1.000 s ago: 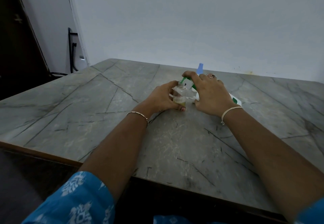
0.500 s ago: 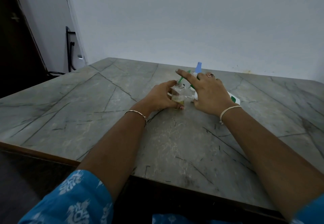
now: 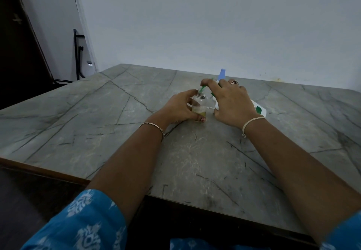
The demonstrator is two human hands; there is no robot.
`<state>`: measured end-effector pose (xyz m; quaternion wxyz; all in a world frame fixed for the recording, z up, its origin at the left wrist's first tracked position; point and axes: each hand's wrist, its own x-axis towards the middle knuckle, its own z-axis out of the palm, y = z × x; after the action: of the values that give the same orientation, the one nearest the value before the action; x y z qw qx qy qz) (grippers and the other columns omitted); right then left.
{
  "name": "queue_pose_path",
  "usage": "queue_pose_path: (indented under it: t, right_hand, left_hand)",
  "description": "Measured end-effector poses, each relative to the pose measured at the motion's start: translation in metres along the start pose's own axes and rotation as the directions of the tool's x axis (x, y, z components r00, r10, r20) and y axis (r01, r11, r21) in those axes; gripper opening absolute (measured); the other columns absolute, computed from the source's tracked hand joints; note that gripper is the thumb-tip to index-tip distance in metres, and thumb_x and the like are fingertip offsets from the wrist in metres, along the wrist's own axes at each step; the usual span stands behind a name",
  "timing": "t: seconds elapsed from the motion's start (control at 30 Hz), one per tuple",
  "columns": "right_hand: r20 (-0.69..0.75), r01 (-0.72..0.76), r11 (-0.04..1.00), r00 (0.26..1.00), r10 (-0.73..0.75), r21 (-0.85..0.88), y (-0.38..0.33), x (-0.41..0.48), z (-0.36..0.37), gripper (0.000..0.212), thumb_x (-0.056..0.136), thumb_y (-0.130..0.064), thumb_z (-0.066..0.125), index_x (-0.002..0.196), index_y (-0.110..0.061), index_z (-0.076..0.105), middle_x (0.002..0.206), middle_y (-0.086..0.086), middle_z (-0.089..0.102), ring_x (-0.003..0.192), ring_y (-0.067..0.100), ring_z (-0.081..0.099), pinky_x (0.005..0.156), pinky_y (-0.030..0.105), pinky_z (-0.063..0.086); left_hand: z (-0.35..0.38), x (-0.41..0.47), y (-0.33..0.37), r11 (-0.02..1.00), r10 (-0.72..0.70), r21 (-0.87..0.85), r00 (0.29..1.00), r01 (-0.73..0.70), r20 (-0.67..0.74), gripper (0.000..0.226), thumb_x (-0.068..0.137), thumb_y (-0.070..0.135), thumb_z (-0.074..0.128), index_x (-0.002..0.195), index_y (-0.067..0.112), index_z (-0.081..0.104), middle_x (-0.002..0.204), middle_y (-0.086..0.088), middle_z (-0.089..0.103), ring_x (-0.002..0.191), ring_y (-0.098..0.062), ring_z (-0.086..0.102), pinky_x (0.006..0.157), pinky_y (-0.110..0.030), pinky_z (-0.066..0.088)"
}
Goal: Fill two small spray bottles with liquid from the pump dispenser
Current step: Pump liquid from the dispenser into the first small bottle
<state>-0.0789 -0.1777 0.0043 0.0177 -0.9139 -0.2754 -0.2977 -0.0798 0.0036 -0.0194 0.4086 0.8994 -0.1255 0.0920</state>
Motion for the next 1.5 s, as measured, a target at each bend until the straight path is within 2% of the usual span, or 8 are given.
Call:
queue_pose_path:
  t: [0.17,0.4,0.57,0.7,0.83,1.0,1.2,1.5]
  right_hand:
    - [0.023,0.022,1.000,1.000,-0.021,-0.008,0.0058,-0.0027,0.0014,0.084,0.077,-0.019,0.067,0.147,-0.037,0.024,0.094,0.004,0.045,0.098,0.032,0.050,0.081,0.044,0.045]
    - [0.017,0.007,0.999,1.000,-0.008,0.051,0.0035,0.0007,0.0000,0.071,0.073,-0.014,0.064,0.136,-0.030,0.035,0.092,0.004,0.046,0.095,0.033,0.050,0.079,0.043,0.044]
    - [0.008,0.006,0.999,1.000,-0.007,0.039,0.0022,0.0014,0.0007,0.070,0.074,-0.015,0.064,0.136,-0.030,0.035,0.095,0.006,0.050,0.095,0.034,0.051,0.080,0.044,0.045]
    - [0.032,0.013,1.000,0.999,-0.012,-0.027,0.0045,-0.0021,0.0002,0.082,0.078,-0.017,0.063,0.148,-0.035,0.024,0.102,0.010,0.051,0.100,0.034,0.051,0.081,0.045,0.043]
    - [0.052,0.070,0.992,0.997,-0.065,-0.102,0.0080,-0.0047,-0.0017,0.089,0.084,-0.019,0.060,0.152,-0.045,0.009,0.106,0.012,0.048,0.100,0.033,0.049,0.078,0.044,0.043]
    - [0.074,0.063,0.996,0.996,-0.058,-0.063,0.0083,-0.0033,-0.0035,0.078,0.083,-0.017,0.058,0.148,-0.039,0.022,0.105,0.011,0.048,0.102,0.034,0.049,0.080,0.045,0.044]
    - [0.042,0.036,0.999,0.998,-0.035,-0.028,0.0025,-0.0002,-0.0034,0.071,0.079,-0.015,0.061,0.141,-0.034,0.032,0.094,0.004,0.037,0.099,0.033,0.049,0.081,0.043,0.043]
    - [0.023,0.038,0.995,0.999,-0.036,-0.096,0.0053,-0.0034,0.0012,0.081,0.083,-0.019,0.060,0.150,-0.040,0.020,0.105,0.013,0.050,0.099,0.034,0.051,0.079,0.044,0.044]
  left_hand:
    - [-0.0004,-0.0013,0.0019,1.000,-0.009,-0.026,1.000,0.009,0.003,0.086,0.060,0.023,0.091,0.136,0.022,0.049,0.109,-0.004,0.067,0.095,-0.018,0.068,0.093,-0.034,0.053]
    - [-0.0012,-0.0025,0.0025,1.000,-0.001,-0.015,1.000,0.001,0.005,0.087,0.059,0.024,0.091,0.135,0.022,0.050,0.111,-0.004,0.067,0.094,-0.017,0.068,0.092,-0.034,0.054]
    - [-0.0014,-0.0032,0.0035,1.000,0.005,-0.019,1.000,-0.005,0.003,0.084,0.060,0.022,0.091,0.134,0.022,0.051,0.110,-0.004,0.067,0.094,-0.017,0.068,0.090,-0.030,0.054]
    - [-0.0019,-0.0044,0.0056,1.000,-0.003,-0.020,1.000,0.003,-0.001,0.086,0.062,0.021,0.090,0.137,0.019,0.048,0.109,-0.002,0.066,0.094,-0.016,0.066,0.088,-0.025,0.050]
    - [-0.0012,-0.0020,0.0027,1.000,-0.012,-0.016,1.000,0.012,0.001,0.085,0.060,0.025,0.092,0.134,0.019,0.052,0.108,-0.002,0.068,0.093,-0.015,0.068,0.090,-0.030,0.054]
    - [-0.0010,-0.0017,0.0016,0.999,-0.020,-0.044,1.000,0.021,0.008,0.090,0.059,0.022,0.091,0.138,0.017,0.048,0.109,-0.004,0.068,0.094,-0.017,0.069,0.092,-0.034,0.054]
    - [-0.0016,-0.0020,0.0020,0.998,-0.012,-0.057,1.000,0.013,0.019,0.083,0.060,0.020,0.091,0.133,0.020,0.052,0.110,-0.005,0.068,0.095,-0.019,0.068,0.093,-0.036,0.054]
    - [-0.0014,-0.0003,0.0008,0.999,-0.025,-0.023,1.000,0.026,0.013,0.089,0.059,0.026,0.091,0.137,0.018,0.049,0.112,-0.003,0.068,0.097,-0.016,0.067,0.093,-0.034,0.053]
